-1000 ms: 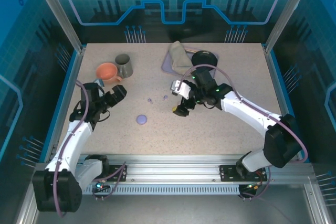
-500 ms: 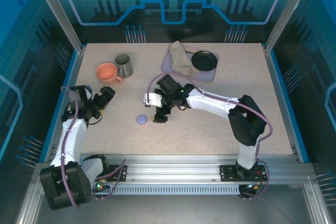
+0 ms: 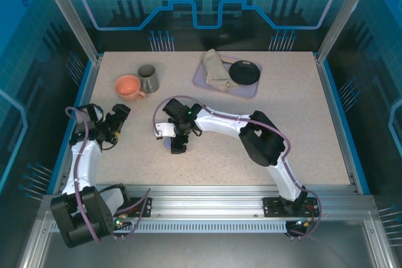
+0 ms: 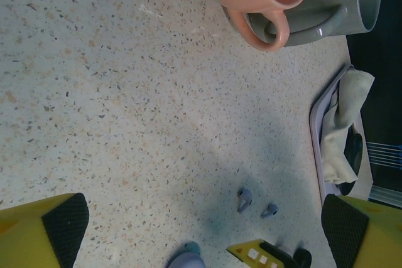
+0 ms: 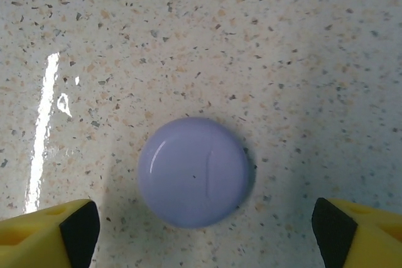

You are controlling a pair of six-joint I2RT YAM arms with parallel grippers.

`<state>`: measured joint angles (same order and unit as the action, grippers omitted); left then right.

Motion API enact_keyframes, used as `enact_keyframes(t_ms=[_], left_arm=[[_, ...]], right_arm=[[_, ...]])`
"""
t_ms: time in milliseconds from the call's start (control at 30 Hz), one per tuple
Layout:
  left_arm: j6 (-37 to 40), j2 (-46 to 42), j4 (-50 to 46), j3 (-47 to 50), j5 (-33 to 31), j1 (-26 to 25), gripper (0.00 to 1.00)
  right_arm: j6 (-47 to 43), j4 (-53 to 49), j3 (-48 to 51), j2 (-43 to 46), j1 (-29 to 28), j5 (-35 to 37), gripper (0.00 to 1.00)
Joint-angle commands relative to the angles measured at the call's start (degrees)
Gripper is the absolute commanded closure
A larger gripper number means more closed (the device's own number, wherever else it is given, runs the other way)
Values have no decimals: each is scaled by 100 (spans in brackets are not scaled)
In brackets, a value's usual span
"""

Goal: Insert wireless bluetooth earbuds into charging case

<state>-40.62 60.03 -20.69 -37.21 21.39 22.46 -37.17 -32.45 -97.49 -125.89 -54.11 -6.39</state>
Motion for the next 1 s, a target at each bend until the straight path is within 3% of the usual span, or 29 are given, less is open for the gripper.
enact_keyframes(t_ms=[0, 367, 967], left_arm=[[-91, 26, 22, 82, 164, 60, 1], [-135, 79, 64, 100, 224, 65, 1], [-148, 31, 33, 57, 269, 66, 1]], right_arm=[[32, -390, -333, -283, -90, -26, 12], [139, -710, -956, -921, -119, -114, 22], [139, -1200, -1299, -1221, 25, -319, 41]])
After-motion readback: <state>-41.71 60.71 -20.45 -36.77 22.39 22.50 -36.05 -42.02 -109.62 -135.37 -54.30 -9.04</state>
